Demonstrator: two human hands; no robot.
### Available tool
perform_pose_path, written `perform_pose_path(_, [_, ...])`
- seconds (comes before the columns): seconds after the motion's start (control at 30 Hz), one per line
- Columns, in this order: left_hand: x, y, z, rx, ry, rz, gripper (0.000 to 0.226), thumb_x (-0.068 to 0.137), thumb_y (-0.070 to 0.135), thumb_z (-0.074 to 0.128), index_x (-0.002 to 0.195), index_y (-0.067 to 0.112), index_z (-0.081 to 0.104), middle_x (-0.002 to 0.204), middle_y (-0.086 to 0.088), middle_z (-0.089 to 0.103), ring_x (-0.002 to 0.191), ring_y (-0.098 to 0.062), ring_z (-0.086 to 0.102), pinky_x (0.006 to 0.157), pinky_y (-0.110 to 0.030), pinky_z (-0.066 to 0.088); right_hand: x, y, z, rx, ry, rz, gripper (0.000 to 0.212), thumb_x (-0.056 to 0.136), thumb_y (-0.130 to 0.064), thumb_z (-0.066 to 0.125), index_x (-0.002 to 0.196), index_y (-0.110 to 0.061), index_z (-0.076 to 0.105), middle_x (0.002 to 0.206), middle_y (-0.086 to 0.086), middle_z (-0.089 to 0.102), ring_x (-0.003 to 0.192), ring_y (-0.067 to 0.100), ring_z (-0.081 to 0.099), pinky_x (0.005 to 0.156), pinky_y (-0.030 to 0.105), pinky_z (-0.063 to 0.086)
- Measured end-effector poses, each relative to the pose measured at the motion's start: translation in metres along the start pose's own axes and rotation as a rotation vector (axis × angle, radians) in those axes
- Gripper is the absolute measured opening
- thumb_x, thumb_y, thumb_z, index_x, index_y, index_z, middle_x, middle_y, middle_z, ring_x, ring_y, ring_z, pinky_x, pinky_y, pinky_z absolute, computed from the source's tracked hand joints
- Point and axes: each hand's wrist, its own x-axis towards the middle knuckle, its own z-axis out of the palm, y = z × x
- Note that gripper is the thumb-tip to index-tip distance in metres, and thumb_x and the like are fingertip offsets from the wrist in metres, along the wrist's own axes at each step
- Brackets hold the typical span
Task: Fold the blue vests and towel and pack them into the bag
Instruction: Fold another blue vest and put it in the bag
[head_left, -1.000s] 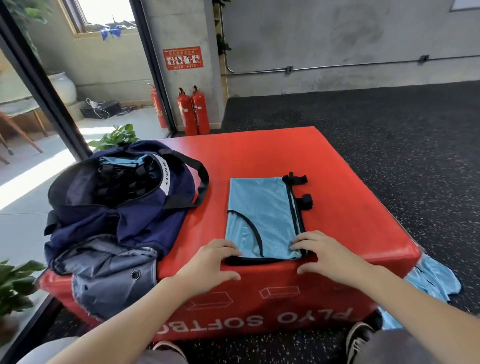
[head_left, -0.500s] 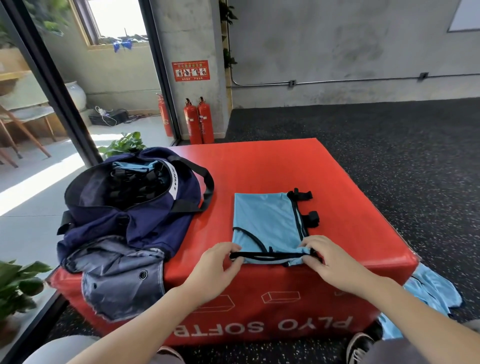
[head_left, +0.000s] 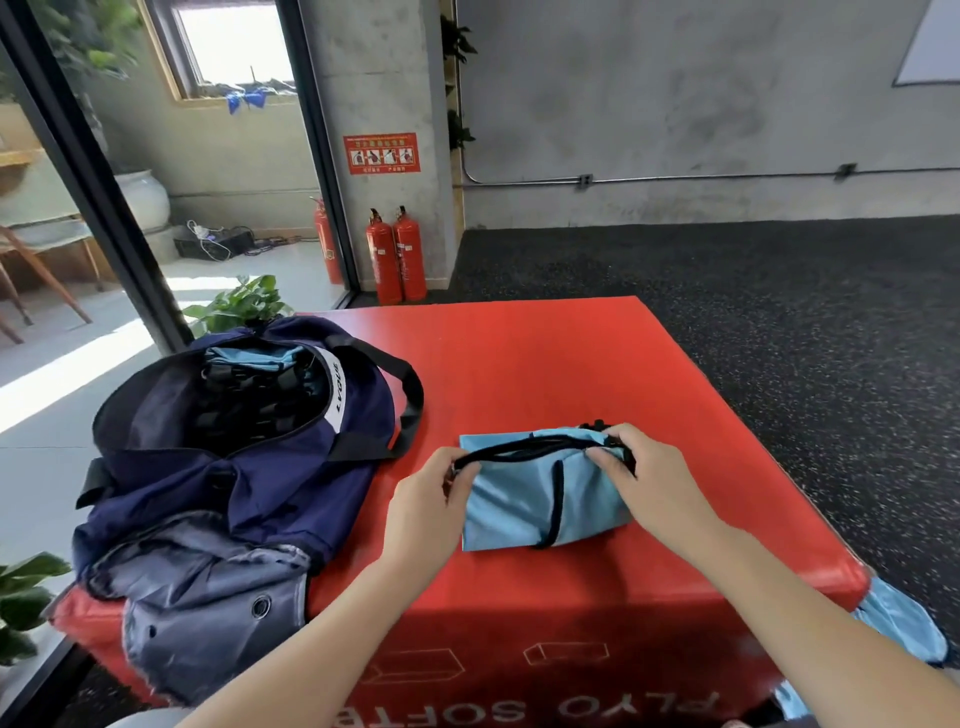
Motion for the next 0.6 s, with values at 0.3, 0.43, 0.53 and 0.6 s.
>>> perform_pose_path(0.3, [0.057, -0.013, 0.031, -0.128, 0.043, -0.185, 0.004, 0.097, 0.027, 0.064, 0.101, 0.027, 0.066, 0.081, 0.008, 0.069, 0.069, -0.007, 0.060, 0.062, -0.015, 0.043, 0.072, 0.021, 0.026, -0.106, -0.158, 0.146, 0.014, 0.101, -0.036, 0.057, 0.099, -0.023, 0.057, 0.080, 0.001, 0.064, 0.072, 0.017, 0.060, 0.059, 0.028, 0.041])
perform_pose_path(0.43, [0.054, -0.015, 0.043, -0.154, -0.041, -0.335, 0.028, 0.095, 0.033, 0.066, 0.120, 0.032, 0.053, 0.087, 0.000, 0.067, 0.065, -0.007, 0.059, 0.057, -0.014, 0.044, 0.086, 0.033, 0.039, -0.247, -0.206, 0.166, 0.026, 0.101, -0.036, 0.056, 0.089, -0.013, 0.052, 0.075, 0.006, 0.061, 0.068, 0.024, 0.059, 0.064, 0.044, 0.048])
perform_pose_path(0.53, [0.034, -0.017, 0.049, -0.106, -0.152, -0.282, 0.046, 0.093, 0.021, 0.066, 0.128, 0.040, 0.042, 0.071, -0.005, 0.058, 0.053, -0.010, 0.050, 0.052, -0.024, 0.043, 0.093, 0.039, 0.045, -0.301, -0.200, 0.166, 0.027, 0.101, -0.034, 0.056, 0.090, -0.009, 0.054, 0.078, 0.005, 0.060, 0.073, 0.025, 0.058, 0.068, 0.045, 0.048])
perform_pose_path(0.6, [0.027, -0.026, 0.051, -0.039, -0.185, -0.239, 0.044, 0.094, 0.014, 0.061, 0.127, 0.039, 0.047, 0.070, -0.007, 0.057, 0.051, -0.007, 0.046, 0.052, -0.026, 0.043, 0.096, 0.041, 0.047, -0.313, -0.204, 0.184, 0.026, 0.101, -0.034, 0.056, 0.091, -0.010, 0.055, 0.080, 0.004, 0.060, 0.073, 0.023, 0.058, 0.066, 0.043, 0.047])
